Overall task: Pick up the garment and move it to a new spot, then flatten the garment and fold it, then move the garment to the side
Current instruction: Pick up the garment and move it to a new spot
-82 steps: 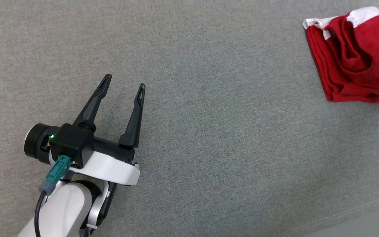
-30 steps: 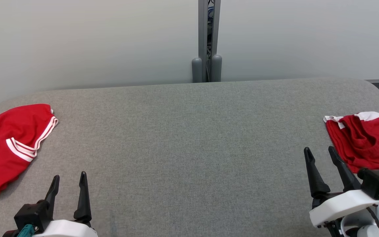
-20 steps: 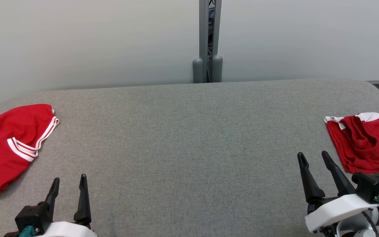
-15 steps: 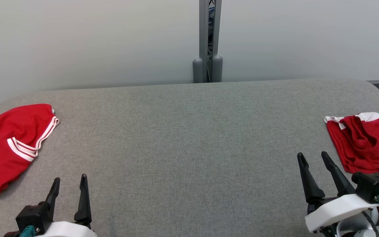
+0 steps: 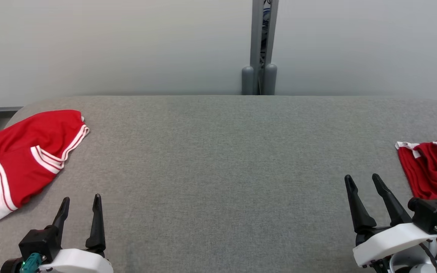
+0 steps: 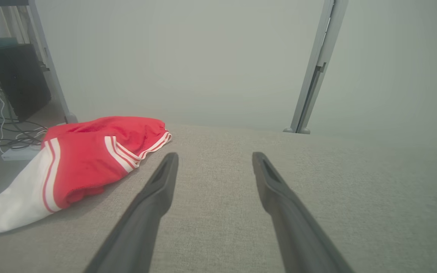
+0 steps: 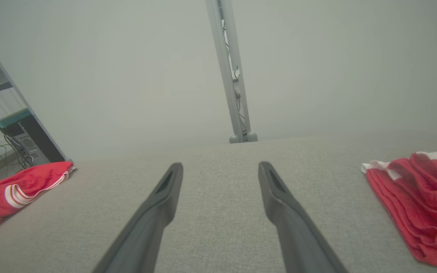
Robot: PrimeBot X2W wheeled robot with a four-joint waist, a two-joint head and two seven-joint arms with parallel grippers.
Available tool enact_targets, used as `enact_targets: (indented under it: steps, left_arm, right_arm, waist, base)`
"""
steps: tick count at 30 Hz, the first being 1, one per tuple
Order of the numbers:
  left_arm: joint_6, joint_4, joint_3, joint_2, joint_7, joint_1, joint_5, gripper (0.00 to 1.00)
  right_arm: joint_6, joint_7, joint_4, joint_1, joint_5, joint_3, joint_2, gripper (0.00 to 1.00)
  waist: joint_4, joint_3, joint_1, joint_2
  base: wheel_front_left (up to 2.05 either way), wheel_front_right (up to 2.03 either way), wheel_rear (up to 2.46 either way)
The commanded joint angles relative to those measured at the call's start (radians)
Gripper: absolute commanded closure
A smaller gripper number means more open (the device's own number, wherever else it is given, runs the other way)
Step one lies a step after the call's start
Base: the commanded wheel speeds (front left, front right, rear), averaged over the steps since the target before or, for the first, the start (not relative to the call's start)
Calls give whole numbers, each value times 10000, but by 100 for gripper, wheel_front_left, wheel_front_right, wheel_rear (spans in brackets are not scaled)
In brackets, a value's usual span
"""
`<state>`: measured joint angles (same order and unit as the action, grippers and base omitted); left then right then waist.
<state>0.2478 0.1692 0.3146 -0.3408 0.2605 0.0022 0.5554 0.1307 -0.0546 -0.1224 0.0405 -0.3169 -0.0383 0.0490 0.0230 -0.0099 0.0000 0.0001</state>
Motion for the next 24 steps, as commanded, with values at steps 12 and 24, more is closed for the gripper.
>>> enact_targets:
  steps: [12, 24]
  left_arm:
    - [128, -281, -164, -171, 44, -127, -11, 0]
    - [154, -450, -68, -73, -26, 134, 121, 0]
  right_arm:
    - [1, -125, 192, -82, -52, 161, 37, 0]
    - [1, -34, 241, -78, -153, -44, 40, 0]
  waist:
    - [2734, 64, 0, -1]
    - [4443, 48, 0, -1]
  base:
    - [0, 0, 0]
    - [0, 0, 0]
